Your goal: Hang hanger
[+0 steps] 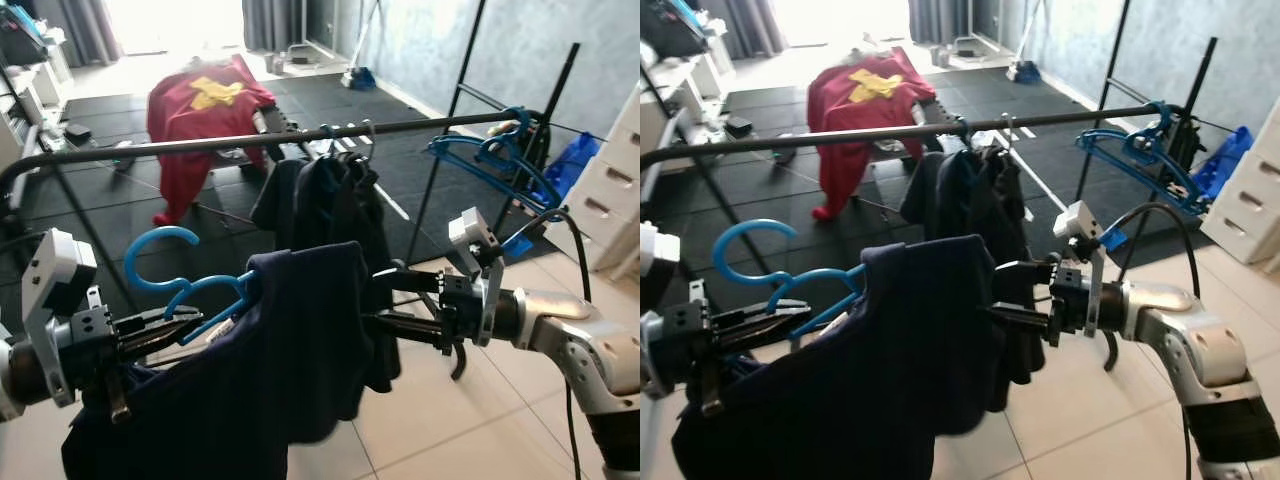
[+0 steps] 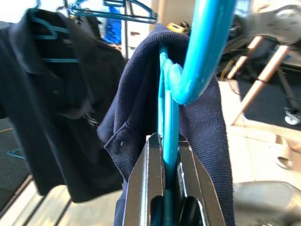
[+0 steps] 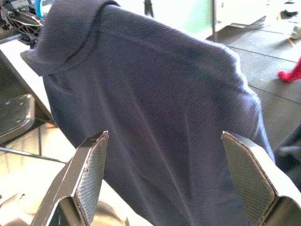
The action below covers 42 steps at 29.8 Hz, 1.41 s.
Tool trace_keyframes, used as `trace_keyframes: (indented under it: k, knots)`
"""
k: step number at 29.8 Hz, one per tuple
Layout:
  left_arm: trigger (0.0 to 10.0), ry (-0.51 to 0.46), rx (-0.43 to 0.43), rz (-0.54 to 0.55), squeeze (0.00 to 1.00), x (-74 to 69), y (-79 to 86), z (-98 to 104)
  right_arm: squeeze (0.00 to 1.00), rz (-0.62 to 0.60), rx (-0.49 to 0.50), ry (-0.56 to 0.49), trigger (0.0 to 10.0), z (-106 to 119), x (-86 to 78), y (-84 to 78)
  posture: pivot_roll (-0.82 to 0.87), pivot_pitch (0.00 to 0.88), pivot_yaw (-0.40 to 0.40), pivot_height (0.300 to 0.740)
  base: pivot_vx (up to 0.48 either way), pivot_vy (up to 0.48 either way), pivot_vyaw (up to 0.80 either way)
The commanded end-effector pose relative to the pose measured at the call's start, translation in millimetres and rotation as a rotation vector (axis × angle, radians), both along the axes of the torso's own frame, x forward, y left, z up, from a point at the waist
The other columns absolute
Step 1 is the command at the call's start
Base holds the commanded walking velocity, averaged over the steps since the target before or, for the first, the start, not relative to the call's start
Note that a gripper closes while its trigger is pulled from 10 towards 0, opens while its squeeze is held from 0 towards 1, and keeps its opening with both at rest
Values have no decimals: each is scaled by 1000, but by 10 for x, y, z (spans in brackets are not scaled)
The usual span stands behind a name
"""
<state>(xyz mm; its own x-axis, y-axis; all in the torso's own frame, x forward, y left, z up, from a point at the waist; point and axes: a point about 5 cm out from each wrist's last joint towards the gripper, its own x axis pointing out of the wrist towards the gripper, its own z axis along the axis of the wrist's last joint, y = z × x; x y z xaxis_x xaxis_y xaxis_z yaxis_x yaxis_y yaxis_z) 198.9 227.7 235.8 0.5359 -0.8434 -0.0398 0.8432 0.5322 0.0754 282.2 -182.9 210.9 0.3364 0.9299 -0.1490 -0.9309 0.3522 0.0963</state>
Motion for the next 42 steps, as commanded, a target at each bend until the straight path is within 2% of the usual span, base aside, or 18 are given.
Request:
trace_keyframes:
  k: [1, 7, 10, 11, 13, 16, 21, 22, 23, 24, 33, 36, 37, 39, 41, 42]
  knots:
    - [10000, -59, 9, -43, 0, -31, -4, 123, 0, 0, 0, -9, 10000, 25, -17, -24, -107, 38, 14, 740, 0, 0, 0]
    - [10000, -72, 34, -98, 0, -97, 49, 234, 0, 11, -7, -5, 10000, 34, -32, -57, -103, 42, 13, 740, 0, 0, 0]
    - [10000, -73, 80, -154, 0, -147, 73, 311, 0, 20, 5, -8, 10000, 70, -40, -77, -101, 42, 14, 740, 0, 0, 0]
    - [10000, -74, 81, -190, 0, -176, 58, 339, 0, 21, 6, -8, 10000, 74, -40, -83, -100, 43, 14, 740, 0, 0, 0]
    - [10000, -74, 81, -190, 0, -176, 58, 339, 0, 21, 6, -8, 10000, 74, -40, -83, -100, 43, 14, 740, 0, 0, 0]
    - [10000, -82, 81, -289, 0, -240, -19, 397, 0, 35, -10, 7, 10000, 35, -53, -69, -97, 46, 11, 740, 0, 0, 0]
    - [10000, -100, 84, -335, 0, -255, -61, 450, 0, 79, -13, 38, 10000, -15, -95, -27, -98, 45, 12, 740, 0, 0, 0]
    - [10000, -106, 84, -338, 0, -251, -58, 464, 0, 93, -7, 45, 8196, -20, -109, -18, -98, 46, 11, 740, 0, 0, 0]
    - [10000, -110, 84, -340, 0, -249, -56, 472, 0, 101, -3, 49, 8196, -22, -117, -12, -98, 46, 11, 740, 0, 0, 0]
    - [10000, -120, 83, -340, 0, -242, -54, 489, 0, 107, 4, 56, 0, -22, -123, -10, -97, 47, 12, 740, 0, 0, 0]
    - [10000, -177, 70, -297, 0, -165, -30, 562, 0, 130, 13, 78, 0, -44, -151, 0, -98, 50, 13, 740, 0, 0, 0]
    - [10000, -192, 69, -255, 0, -114, 13, 568, 0, 97, 8, 64, 0, -41, -112, -23, -99, 51, 13, 740, 0, 0, 0]
    - [10000, -187, 69, -221, 0, -75, 57, 541, 0, 44, 2, 41, 0, -38, -47, -50, -98, 51, 12, 740, 0, 0, 0]
    - [10000, -187, 69, -221, 0, -75, 57, 541, 0, 44, 2, 41, 0, -38, -47, -50, -98, 51, 12, 740, 0, 0, 0]
    - [10000, -166, 65, -165, 0, -14, 142, 467, 0, -73, 0, -9, 0, -17, 92, -100, -99, 51, 14, 740, 0, 0, 0]
    - [10000, -166, 65, -165, 0, -14, 142, 467, 0, -73, 0, -9, 0, -17, 92, -100, -99, 51, 14, 740, 0, 0, 0]
